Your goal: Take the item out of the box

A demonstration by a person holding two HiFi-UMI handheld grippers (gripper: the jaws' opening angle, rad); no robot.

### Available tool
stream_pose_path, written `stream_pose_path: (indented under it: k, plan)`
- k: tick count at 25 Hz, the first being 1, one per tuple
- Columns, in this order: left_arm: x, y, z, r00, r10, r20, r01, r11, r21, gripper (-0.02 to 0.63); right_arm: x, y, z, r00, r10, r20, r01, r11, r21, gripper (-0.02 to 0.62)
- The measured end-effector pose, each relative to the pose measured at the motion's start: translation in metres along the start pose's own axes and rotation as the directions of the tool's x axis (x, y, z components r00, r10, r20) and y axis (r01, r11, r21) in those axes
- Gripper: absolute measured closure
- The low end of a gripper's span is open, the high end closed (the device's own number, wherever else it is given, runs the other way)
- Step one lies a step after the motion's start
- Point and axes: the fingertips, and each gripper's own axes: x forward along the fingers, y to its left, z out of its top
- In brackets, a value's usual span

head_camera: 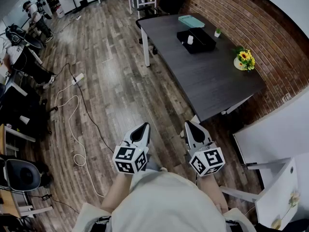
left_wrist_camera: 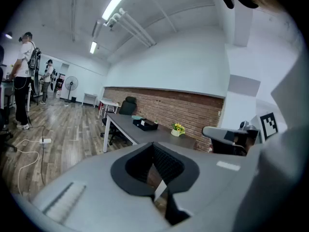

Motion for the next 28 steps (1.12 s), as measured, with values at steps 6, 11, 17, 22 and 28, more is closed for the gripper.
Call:
stream_pose_path:
  k: [6,11,17,22,28]
  plan:
    - [-0.015,-0.021,-0.006,1.000,-0.003,0.003,0.003,1.000,0.017,0.595,-0.025,0.001,0.008,1.000,-0.014,0.020,0.014,1.000,-0.016,0.594]
    - [-0.018,-0.030,-0.004,1.000,-0.008,0.018,0.008,1.000,0.015,0.595,-0.034,-0.002,0.007,1.000,-0.016,0.015,0.017,1.000,-0.021,0.594]
    - [-0.019,-0.032,-0.007,1.000,-0.017,0.019,0.017,1.000,0.001,0.589,-0.031,-0.005,-0.008,0.998,-0.028,-0.055,0.023,0.997,-0.077,0.594]
    - [-0.009,-0.025,-0.005,0.999,-0.030,0.024,0.030,0.999,-0.014,0.465,-0.022,-0.011,-0.010,0.997,-0.015,-0.071,0.010,0.997,-0.077,0.441]
    - [0.026,-0.008,0.007,0.999,-0.029,0.035,0.029,0.999,-0.013,0.367,0.002,-0.031,-0.010,0.998,0.002,-0.066,-0.004,0.999,-0.034,0.293]
